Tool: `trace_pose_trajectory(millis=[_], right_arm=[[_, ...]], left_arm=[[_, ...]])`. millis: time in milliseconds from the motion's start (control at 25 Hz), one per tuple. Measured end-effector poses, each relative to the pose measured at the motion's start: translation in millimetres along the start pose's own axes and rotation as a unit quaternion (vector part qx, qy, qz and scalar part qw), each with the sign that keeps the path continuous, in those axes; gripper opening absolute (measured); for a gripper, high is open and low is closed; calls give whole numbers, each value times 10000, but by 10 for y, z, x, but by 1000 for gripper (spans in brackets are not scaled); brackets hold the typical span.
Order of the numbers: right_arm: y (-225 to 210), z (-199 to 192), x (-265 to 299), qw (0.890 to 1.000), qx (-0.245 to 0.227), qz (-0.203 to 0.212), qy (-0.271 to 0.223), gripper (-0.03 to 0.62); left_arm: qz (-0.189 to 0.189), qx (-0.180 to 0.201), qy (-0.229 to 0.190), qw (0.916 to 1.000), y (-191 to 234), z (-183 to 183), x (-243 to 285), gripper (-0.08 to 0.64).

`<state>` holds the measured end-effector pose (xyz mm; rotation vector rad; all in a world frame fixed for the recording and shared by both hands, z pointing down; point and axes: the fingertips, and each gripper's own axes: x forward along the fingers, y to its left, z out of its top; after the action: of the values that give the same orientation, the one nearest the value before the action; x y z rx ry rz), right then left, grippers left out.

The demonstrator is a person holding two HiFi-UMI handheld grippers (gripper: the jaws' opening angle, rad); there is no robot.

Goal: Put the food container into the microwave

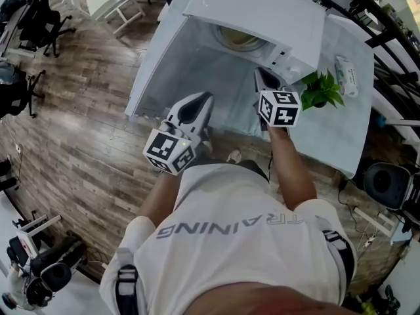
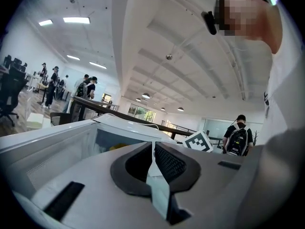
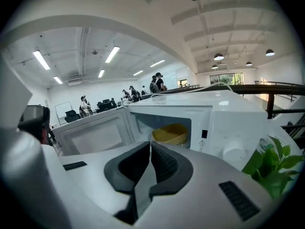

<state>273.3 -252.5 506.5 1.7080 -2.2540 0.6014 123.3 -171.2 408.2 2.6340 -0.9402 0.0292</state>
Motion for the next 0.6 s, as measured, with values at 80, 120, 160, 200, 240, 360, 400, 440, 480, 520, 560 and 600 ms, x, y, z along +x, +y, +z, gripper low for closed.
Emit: trace_pose_trajectory(millis=[80, 120, 160, 200, 240, 360, 400, 440, 480, 520, 560, 600], right_arm=[[-6, 65, -183, 9999, -35, 42, -135, 30], [-18, 89, -276, 9998, -48, 53, -201, 27], [-27, 109, -373, 9996, -50, 63, -270, 25], [-31, 127, -473, 9993, -35, 81, -350, 23], [-27, 148, -575, 9989, 0, 115, -445, 23], [32, 258, -892, 9966, 80, 228, -784, 23], [62, 307, -1001, 9955, 75, 266, -910, 23], [96, 357, -1115, 9940, 76, 320, -1045, 23], [129, 405, -1231, 9921, 86, 386, -1189, 23], [155, 451, -1345, 9900, 97, 444, -1334, 23], [170, 494, -1452, 9879, 96, 481, -1471, 23], [177, 534, -1552, 9859, 86, 498, -1595, 23]], left_arm=[[47, -16, -79, 10000, -35, 47, -21, 48], [69, -1, -117, 9999, -57, 71, -31, 48], [88, 26, -156, 9998, -83, 92, -42, 48], [104, 73, -191, 9997, -111, 108, -55, 48], [117, 135, -219, 9996, -139, 119, -68, 48], [150, 304, -280, 9990, -208, 140, -104, 48], [156, 334, -304, 9989, -230, 150, -115, 48], [154, 348, -330, 9987, -258, 160, -126, 48], [142, 357, -355, 9986, -293, 167, -136, 48], [123, 368, -376, 9985, -332, 173, -142, 48], [100, 386, -394, 9984, -371, 181, -141, 48], [74, 412, -413, 9983, -412, 192, -136, 48]])
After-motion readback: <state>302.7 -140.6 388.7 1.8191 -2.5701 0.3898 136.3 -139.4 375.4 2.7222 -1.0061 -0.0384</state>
